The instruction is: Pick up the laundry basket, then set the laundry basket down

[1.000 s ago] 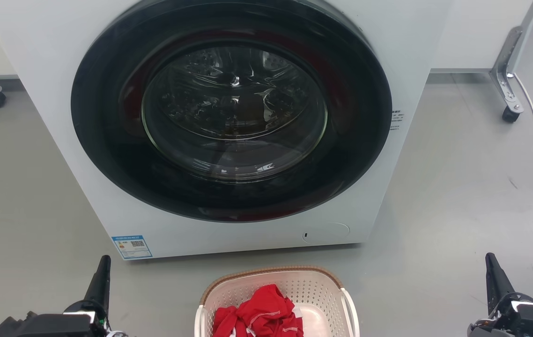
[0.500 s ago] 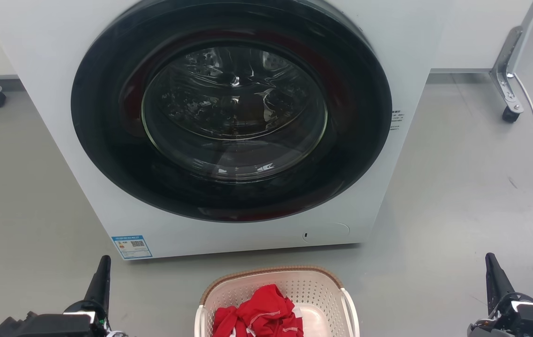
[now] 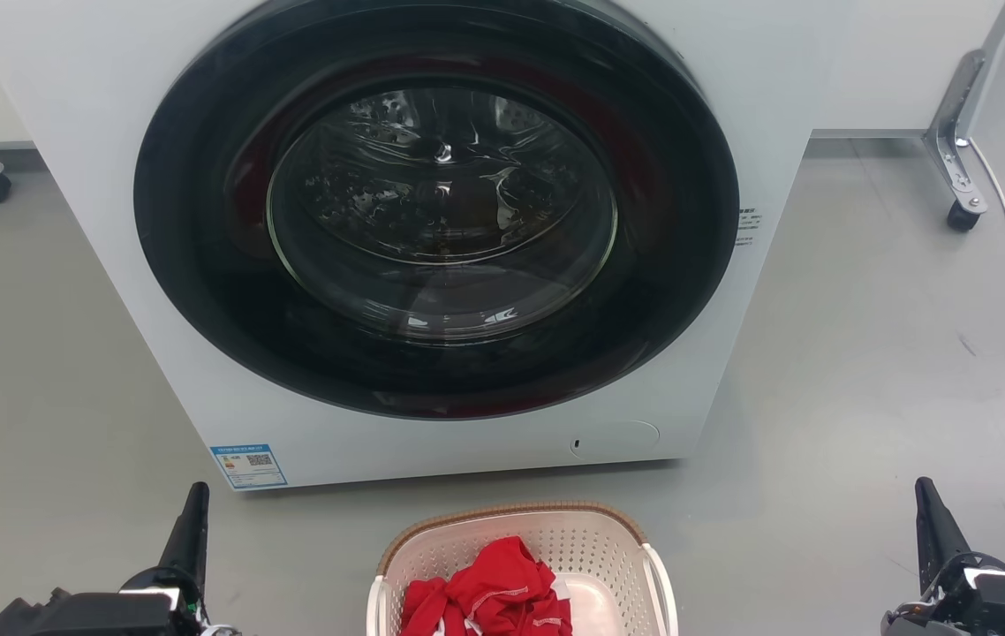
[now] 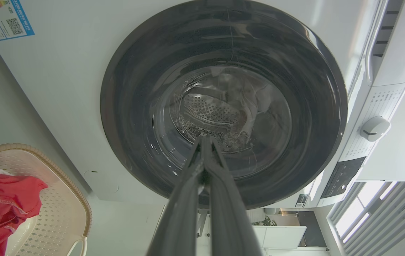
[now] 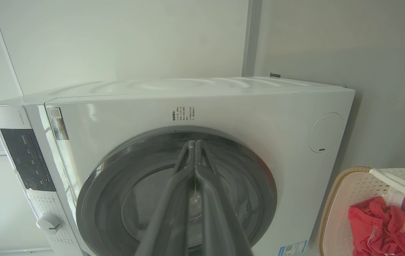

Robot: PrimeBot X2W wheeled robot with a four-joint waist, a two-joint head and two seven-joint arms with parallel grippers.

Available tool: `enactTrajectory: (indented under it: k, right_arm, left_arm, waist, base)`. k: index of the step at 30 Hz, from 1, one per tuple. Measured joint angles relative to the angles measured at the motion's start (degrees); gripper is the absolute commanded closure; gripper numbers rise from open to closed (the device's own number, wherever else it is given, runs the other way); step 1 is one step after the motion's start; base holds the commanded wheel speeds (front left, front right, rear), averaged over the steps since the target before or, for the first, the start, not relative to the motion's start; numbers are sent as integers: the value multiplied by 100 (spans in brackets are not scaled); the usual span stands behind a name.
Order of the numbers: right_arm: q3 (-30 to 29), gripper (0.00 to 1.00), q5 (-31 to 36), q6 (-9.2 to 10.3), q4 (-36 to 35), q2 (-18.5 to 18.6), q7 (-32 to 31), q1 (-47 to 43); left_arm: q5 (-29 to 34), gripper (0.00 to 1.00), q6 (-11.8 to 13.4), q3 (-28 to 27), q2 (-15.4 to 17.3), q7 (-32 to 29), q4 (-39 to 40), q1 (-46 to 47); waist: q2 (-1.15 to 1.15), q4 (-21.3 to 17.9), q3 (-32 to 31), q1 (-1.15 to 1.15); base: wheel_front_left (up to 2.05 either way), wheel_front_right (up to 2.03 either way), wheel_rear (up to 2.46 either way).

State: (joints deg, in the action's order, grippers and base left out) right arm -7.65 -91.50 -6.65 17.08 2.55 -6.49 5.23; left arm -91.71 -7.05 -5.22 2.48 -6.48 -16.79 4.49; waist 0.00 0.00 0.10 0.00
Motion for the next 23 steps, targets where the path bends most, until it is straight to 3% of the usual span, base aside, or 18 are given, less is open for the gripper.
enactTrajectory:
  k: [23]
  right_arm:
    - [0,100,-1,0,1,0,1,0]
  left_arm:
    - [0,100,-1,0,0,0,-9,0]
  waist:
    - [0,0,0,0]
  base:
    - [0,0,0]
